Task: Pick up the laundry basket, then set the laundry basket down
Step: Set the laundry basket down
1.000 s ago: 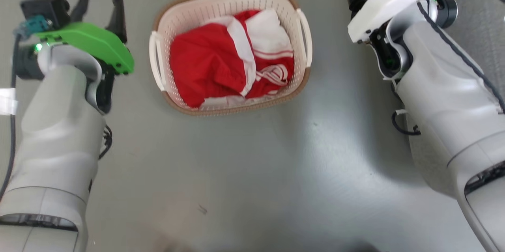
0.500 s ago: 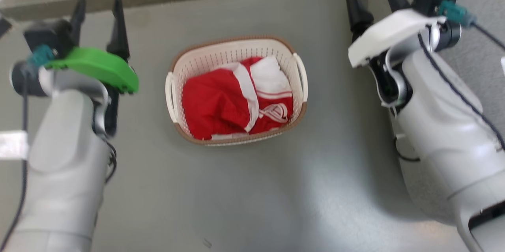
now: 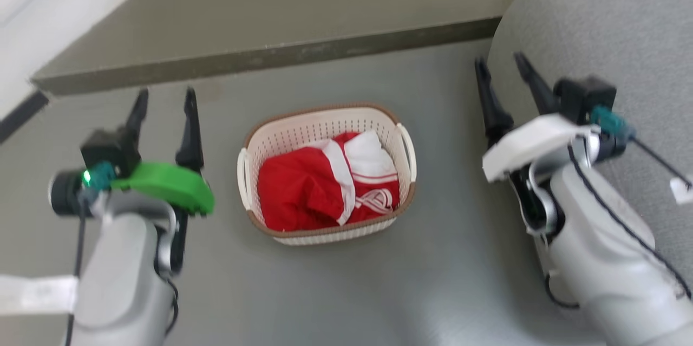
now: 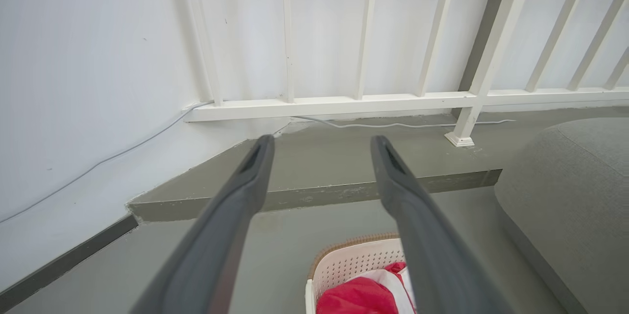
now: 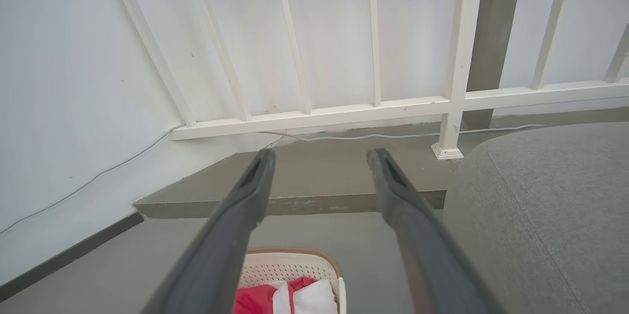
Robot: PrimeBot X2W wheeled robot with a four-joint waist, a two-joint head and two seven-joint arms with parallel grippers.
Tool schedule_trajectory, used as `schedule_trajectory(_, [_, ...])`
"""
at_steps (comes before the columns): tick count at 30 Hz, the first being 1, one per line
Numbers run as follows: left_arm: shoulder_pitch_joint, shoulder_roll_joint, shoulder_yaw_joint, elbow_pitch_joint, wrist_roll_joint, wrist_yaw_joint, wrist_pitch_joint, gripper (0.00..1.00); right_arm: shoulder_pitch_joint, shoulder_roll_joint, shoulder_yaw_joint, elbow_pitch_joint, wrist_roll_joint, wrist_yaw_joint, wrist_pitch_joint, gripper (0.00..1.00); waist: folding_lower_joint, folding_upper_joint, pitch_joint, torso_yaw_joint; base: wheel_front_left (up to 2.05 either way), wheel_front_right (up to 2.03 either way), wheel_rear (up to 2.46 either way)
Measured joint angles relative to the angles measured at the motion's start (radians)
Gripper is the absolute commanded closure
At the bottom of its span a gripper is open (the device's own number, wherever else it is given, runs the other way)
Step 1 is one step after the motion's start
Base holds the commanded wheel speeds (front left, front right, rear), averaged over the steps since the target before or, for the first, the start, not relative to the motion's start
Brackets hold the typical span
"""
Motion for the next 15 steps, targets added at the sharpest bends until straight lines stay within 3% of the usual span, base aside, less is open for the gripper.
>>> schedule_trajectory(15, [0.266,-0.012,-0.023,-0.119,0.033,0.031,0.0,0.0,0.254,-0.002,-0.03,-0.086,-0.033,-0.019,0.0,0.0,0.0,0.0001,-0.121,-0.001,0.0,0.0,0.0])
